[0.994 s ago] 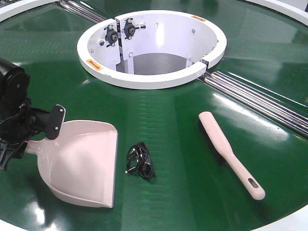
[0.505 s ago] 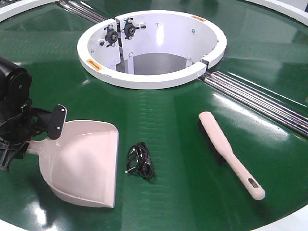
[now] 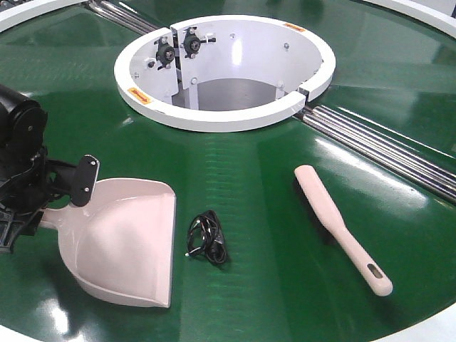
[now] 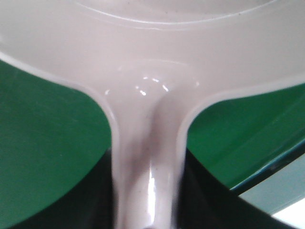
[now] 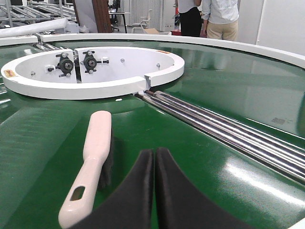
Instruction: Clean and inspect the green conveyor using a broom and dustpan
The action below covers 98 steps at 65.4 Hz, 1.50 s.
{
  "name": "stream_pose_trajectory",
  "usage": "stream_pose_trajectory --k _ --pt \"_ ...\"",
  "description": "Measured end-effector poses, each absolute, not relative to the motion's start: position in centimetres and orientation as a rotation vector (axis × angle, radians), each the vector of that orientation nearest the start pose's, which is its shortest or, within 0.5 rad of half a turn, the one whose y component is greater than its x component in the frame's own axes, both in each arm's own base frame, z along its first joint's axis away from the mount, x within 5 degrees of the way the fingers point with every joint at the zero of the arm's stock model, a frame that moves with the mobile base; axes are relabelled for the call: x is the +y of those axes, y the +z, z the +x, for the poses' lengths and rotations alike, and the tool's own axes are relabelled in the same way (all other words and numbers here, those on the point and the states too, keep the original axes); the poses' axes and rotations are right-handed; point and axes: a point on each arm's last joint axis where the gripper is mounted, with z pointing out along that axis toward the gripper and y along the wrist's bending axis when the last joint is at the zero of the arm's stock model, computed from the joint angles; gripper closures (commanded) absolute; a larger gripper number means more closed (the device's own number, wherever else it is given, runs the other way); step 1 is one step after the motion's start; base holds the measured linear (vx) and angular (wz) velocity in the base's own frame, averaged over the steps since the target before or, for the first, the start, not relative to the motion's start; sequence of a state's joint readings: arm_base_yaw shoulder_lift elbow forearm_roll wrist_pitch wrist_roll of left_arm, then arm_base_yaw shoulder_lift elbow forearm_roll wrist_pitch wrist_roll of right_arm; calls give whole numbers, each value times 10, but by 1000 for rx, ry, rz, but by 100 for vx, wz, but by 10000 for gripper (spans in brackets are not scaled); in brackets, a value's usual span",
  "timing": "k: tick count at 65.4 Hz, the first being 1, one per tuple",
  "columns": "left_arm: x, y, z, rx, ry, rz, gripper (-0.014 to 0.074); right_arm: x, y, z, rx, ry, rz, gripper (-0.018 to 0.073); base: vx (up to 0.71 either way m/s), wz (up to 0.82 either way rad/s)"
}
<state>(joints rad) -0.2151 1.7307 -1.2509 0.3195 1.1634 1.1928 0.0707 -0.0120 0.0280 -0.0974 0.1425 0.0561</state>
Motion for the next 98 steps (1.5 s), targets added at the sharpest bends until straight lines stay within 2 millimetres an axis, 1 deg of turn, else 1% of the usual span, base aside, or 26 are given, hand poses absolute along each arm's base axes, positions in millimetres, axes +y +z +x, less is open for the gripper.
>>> stream_pose_trajectory --k 75,79,87,91,95,98 --pt "-44 233 324 2334 429 2245 540 3 191 56 1639 12 -81 568 0 0" --pt "-44 233 324 2334 429 2245 540 3 193 57 1621 13 -81 568 0 0" --pt "-44 233 324 2334 429 2245 540 3 203 56 1563 17 -81 568 0 0" --pt "-44 233 324 2334 429 2245 540 3 218 54 1521 17 -78 568 0 0" --pt "-44 233 324 2335 428 2244 540 3 239 51 1487 18 -75 568 0 0" --pt "-44 233 324 2335 428 2244 540 3 255 53 1503 20 -70 568 0 0"
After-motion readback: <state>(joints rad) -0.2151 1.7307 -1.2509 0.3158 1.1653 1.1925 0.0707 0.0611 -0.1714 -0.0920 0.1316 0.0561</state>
